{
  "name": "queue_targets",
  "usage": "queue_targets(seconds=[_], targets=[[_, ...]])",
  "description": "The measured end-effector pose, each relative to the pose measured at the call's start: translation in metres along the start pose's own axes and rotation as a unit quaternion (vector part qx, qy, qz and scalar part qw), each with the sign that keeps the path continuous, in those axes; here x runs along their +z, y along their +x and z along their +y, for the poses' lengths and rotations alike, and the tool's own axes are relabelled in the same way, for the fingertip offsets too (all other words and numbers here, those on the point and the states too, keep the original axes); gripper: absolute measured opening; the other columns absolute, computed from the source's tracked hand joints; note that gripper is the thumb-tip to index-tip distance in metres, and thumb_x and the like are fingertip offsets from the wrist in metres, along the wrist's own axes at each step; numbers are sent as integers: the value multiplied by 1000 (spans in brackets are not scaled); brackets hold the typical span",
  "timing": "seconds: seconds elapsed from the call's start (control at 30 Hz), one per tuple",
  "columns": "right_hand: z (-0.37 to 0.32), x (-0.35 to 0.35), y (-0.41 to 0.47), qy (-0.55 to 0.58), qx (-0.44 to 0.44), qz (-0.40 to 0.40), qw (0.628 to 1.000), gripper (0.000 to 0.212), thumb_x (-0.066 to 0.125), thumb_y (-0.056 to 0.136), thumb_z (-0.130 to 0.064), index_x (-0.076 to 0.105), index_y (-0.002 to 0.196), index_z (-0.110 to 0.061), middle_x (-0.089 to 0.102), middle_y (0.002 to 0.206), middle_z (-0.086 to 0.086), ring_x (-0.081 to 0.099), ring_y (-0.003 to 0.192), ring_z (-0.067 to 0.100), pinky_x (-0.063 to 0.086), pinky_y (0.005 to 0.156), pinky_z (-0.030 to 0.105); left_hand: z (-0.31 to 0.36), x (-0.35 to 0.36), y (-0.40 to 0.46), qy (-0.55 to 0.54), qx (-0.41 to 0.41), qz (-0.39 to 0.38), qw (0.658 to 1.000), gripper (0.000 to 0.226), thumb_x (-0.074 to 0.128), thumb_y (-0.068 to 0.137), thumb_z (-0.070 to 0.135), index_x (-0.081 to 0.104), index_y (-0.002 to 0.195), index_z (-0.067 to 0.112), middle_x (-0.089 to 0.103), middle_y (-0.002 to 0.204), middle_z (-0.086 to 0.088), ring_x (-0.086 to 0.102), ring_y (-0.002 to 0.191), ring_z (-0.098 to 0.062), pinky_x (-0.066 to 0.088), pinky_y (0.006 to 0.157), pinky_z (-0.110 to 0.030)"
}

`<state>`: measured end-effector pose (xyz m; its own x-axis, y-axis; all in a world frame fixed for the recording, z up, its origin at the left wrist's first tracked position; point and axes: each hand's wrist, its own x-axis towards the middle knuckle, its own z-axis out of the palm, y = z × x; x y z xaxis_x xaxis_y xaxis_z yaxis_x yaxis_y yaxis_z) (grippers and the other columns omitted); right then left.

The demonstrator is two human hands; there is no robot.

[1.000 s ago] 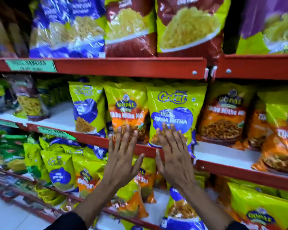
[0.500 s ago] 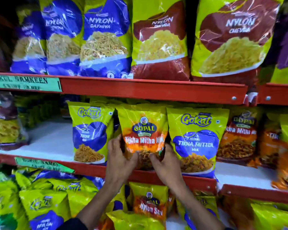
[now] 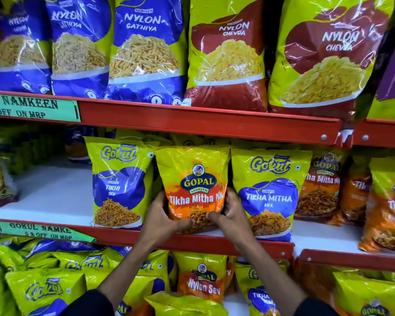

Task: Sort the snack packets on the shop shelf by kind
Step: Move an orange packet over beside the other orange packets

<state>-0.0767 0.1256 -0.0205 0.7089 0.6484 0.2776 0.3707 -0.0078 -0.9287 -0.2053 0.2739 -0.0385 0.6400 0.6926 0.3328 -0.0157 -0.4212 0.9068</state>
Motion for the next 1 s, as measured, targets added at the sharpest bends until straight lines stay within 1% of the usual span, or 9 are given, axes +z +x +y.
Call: queue_targets(seconds=[0.1, 0.17, 0.3, 0.47, 0.57, 0.67, 0.87, 0.93, 1.0], targets=[[-2, -3, -4, 19, -39, -25, 999, 59, 68, 76, 15, 54, 110, -32, 69, 109, -15, 67, 101, -5, 54, 83, 20, -4, -2, -9, -32, 20, 35, 999, 81, 97, 41, 21, 56, 110, 30, 76, 103, 4, 75, 92, -11, 64, 79, -40], [-6, -4, -7, 27, -59, -37, 997, 59, 67, 76, 18, 54, 109, -28, 70, 106, -17, 66, 102, -7, 53, 83, 17, -2, -4, -16, -65, 22, 57, 996, 80, 97, 37, 21, 58, 106, 31, 77, 97, 2, 76, 90, -13, 64, 78, -42], [-23, -11, -20, 48, -100, -54, 992, 61, 75, 76, 9, 54, 115, -32, 67, 117, -15, 64, 112, -2, 53, 94, 22, 8, -9, -34, -107, 51, 85, 989, 78, 97, 36, 24, 59, 104, 29, 75, 103, -2, 75, 95, -19, 64, 78, -43], [-55, -47, -40, 61, -149, -61, 985, 62, 87, 69, -6, 58, 118, -29, 71, 114, -10, 68, 108, 7, 56, 89, 23, 54, -12, -59, -115, 118, 75, 984, 68, 94, 43, 22, 63, 104, 23, 77, 100, -3, 74, 95, -18, 64, 75, -36], [-70, -79, -54, 89, -175, -61, 979, 72, 91, 60, -10, 58, 123, -14, 73, 113, -3, 69, 106, 12, 56, 86, 24, 91, -1, -77, -121, 126, 45, 984, 69, 91, 38, 28, 61, 100, 19, 79, 91, 11, 75, 84, -5, 61, 66, -21], [-76, -117, -72, 133, -194, -78, 969, 74, 91, 57, -15, 58, 124, -13, 73, 114, 0, 69, 107, 15, 55, 84, 24, 127, 25, -99, -147, 122, 19, 981, 83, 93, 23, 38, 57, 96, 21, 78, 81, 19, 74, 74, 2, 56, 58, -12], [-70, -210, -106, 210, -170, -90, 959, 85, 93, 53, -40, 57, 127, -20, 71, 121, 7, 66, 114, 25, 56, 93, 44, 174, 108, -136, -194, 93, 10, 977, 95, 95, 23, 56, 60, 101, 18, 78, 76, 3, 73, 58, -13, 55, 47, -20], [-65, -241, -115, 214, -149, -115, 958, 85, 92, 58, -35, 54, 131, -15, 70, 124, 10, 67, 116, 27, 57, 93, 42, 185, 135, -146, -195, 84, -5, 977, 95, 95, 23, 57, 60, 102, 17, 78, 77, 1, 74, 58, -16, 55, 46, -22], [-60, -266, -122, 196, -130, -137, 962, 71, 88, 62, -31, 59, 126, -19, 73, 120, 5, 69, 112, 21, 58, 86, 30, 191, 157, -154, -202, 76, -17, 976, 91, 95, 23, 57, 63, 100, 20, 79, 80, 1, 75, 64, -15, 57, 50, -23]])
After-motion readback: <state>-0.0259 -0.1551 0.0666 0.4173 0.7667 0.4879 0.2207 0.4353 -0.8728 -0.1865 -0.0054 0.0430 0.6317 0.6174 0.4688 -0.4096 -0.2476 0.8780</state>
